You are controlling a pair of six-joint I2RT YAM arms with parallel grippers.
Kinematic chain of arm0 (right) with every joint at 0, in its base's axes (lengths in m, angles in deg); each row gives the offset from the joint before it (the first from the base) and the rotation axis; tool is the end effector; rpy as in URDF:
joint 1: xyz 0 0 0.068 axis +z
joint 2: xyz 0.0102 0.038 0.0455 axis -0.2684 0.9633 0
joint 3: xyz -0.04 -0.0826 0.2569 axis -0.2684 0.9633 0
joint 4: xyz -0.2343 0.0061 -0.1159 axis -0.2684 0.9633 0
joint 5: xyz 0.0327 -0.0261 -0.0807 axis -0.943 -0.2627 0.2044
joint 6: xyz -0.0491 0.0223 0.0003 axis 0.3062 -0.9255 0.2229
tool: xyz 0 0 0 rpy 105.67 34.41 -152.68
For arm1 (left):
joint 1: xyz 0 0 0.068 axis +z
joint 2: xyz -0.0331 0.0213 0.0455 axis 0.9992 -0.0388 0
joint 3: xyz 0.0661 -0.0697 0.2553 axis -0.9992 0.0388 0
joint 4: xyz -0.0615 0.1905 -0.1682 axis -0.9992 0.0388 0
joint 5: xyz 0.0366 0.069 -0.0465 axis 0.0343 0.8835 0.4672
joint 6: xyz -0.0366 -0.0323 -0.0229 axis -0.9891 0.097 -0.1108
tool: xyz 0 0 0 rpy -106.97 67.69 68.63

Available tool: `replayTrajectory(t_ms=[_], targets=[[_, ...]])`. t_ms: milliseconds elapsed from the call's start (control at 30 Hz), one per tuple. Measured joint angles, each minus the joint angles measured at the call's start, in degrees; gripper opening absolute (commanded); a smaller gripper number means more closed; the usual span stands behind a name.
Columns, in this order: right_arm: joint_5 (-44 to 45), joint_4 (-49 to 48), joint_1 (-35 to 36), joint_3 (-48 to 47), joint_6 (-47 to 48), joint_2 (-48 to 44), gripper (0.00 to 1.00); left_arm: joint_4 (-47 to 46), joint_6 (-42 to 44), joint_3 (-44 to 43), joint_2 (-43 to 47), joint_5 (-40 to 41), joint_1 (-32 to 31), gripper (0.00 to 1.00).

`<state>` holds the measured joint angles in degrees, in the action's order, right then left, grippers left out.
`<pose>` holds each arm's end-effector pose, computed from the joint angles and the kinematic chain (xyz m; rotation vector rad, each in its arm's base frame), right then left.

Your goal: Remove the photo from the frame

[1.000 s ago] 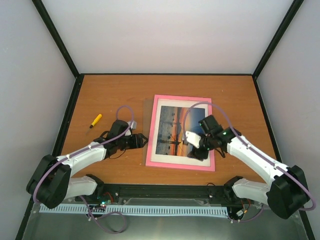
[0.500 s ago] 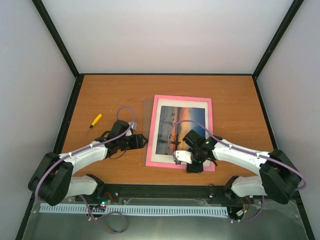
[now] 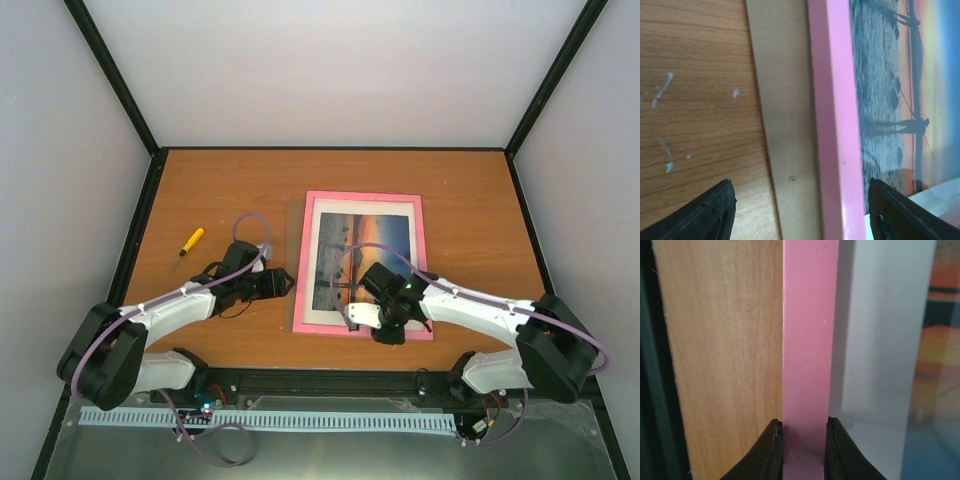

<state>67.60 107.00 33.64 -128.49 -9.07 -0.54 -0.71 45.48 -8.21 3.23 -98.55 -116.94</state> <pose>0.1313 0.1607 0.1613 -2.0709 2.1259 0.2637 0.1925 -0.1184 0.1541 -0.0673 2.5887 -0.8183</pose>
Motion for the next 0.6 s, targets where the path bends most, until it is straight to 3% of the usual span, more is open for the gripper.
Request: replayTrajectory(t_ms=[333, 600], targets=[[-1.7, 13.2, 0.0, -14.9, 0.3, -9.9, 0.03, 10.6, 0.4, -4.1, 11.0, 11.9, 0.2, 0.74], [-5.0, 14.1, -3.3, -20.2, 1.2, -11.3, 0.03, 17.2, 0.8, -8.6, 18.9, 19.5, 0.6, 0.65]])
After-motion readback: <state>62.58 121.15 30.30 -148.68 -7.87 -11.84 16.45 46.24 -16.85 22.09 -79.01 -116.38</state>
